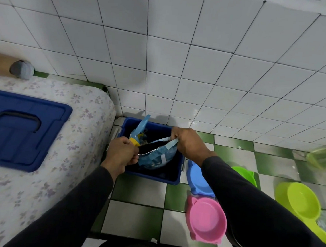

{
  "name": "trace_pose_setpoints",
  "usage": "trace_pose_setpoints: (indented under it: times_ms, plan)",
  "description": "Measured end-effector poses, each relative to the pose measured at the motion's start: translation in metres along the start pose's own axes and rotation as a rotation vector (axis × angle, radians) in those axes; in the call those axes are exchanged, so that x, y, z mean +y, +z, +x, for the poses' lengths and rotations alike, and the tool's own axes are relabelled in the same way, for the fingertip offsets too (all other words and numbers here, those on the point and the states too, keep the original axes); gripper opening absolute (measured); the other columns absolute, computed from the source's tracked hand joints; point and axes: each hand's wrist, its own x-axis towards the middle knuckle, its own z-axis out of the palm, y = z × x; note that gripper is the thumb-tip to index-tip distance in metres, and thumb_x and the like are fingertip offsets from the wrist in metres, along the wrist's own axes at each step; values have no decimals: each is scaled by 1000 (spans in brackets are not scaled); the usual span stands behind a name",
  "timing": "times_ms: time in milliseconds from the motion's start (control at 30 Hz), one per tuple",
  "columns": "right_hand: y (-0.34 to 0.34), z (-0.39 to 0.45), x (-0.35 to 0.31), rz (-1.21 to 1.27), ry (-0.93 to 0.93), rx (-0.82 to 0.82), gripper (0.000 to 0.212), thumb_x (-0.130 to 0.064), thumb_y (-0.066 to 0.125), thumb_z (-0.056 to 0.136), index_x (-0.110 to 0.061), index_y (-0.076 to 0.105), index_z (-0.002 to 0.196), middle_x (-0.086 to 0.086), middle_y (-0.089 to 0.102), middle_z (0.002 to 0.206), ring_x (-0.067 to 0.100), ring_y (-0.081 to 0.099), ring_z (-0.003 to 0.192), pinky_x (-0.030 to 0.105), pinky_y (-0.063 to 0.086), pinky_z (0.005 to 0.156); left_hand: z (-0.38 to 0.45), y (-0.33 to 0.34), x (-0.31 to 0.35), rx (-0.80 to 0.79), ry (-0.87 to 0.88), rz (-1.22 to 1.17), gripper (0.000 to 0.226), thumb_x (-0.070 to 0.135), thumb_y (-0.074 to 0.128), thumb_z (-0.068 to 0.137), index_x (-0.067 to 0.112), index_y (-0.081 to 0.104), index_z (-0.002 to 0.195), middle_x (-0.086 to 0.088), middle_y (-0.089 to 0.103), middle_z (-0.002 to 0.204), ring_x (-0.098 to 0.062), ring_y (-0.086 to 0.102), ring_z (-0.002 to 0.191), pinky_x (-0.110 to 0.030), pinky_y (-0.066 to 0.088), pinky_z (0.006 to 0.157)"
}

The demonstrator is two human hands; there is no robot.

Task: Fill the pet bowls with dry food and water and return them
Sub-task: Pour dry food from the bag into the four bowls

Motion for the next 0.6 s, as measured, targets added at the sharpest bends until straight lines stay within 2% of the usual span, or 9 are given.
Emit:
trace_pose_setpoints:
  times_ms: [67, 100, 167, 267, 367, 467, 533, 600]
  plan:
    - [1, -2, 1, 43, 23, 34, 31, 3, 63, 81, -13, 56, 106, 7, 64, 81, 28, 59, 70, 33, 44, 60, 0, 1, 2, -8, -3, 0, 22, -9, 67, 88, 10, 58, 81, -13, 64, 68, -15, 61, 47, -26, 52, 44]
    - [1, -2, 0, 58, 44, 32, 32, 4, 62, 81, -14, 60, 107, 7, 66, 83, 28, 60, 73, 33, 46, 62, 0, 0, 3, -10, -5, -1, 21, -9, 67, 88, 9, 58, 82, -13, 64, 69, -16, 62, 48, -26, 53, 44]
    - [1, -1, -3, 78, 79, 28, 31, 8, 60, 79, -14, 72, 97, 7, 70, 90, 24, 61, 80, 28, 45, 67, 0, -2, 5, -17, -7, -11, 18, -8, 67, 89, 8, 60, 85, -13, 66, 71, -16, 63, 51, -26, 54, 44]
    - [-1, -3, -10, 122, 59, 121, 28, 11, 64, 76, -11, 77, 89, 8, 70, 92, 20, 55, 85, 24, 37, 71, 1, -8, 8, -35, 12, -37, 17, -6, 67, 89, 9, 61, 85, -11, 65, 66, -14, 62, 47, -26, 53, 44]
    - [-11, -5, -19, 141, 47, 229, 23, 8, 72, 73, -13, 76, 80, 3, 67, 83, 16, 47, 89, 29, 42, 72, 2, -16, 15, -69, 36, -27, 17, -6, 66, 88, 10, 60, 85, -7, 63, 59, -14, 59, 45, -27, 52, 44]
    - [-23, -6, -34, 257, 107, 243, 24, 12, 66, 73, -9, 75, 76, 0, 67, 82, 15, 55, 82, 32, 51, 71, 5, -28, 25, -138, 61, -18, 18, -7, 63, 87, 10, 59, 85, -3, 61, 52, -14, 57, 47, -29, 50, 45]
    - [-29, -9, -44, 347, 155, 265, 25, 16, 61, 73, -6, 73, 73, -1, 67, 80, 17, 61, 76, 35, 55, 70, 7, -39, 30, -208, 87, -76, 22, -10, 57, 87, 11, 60, 86, -5, 61, 59, -14, 58, 51, -28, 50, 46]
    - [-33, -12, -50, 408, 197, 314, 28, 18, 55, 71, -4, 72, 71, 2, 70, 80, 20, 65, 75, 33, 56, 66, 13, -49, 26, -219, 146, -195, 29, -15, 50, 87, 12, 61, 90, -10, 66, 81, -20, 66, 70, -31, 56, 55]
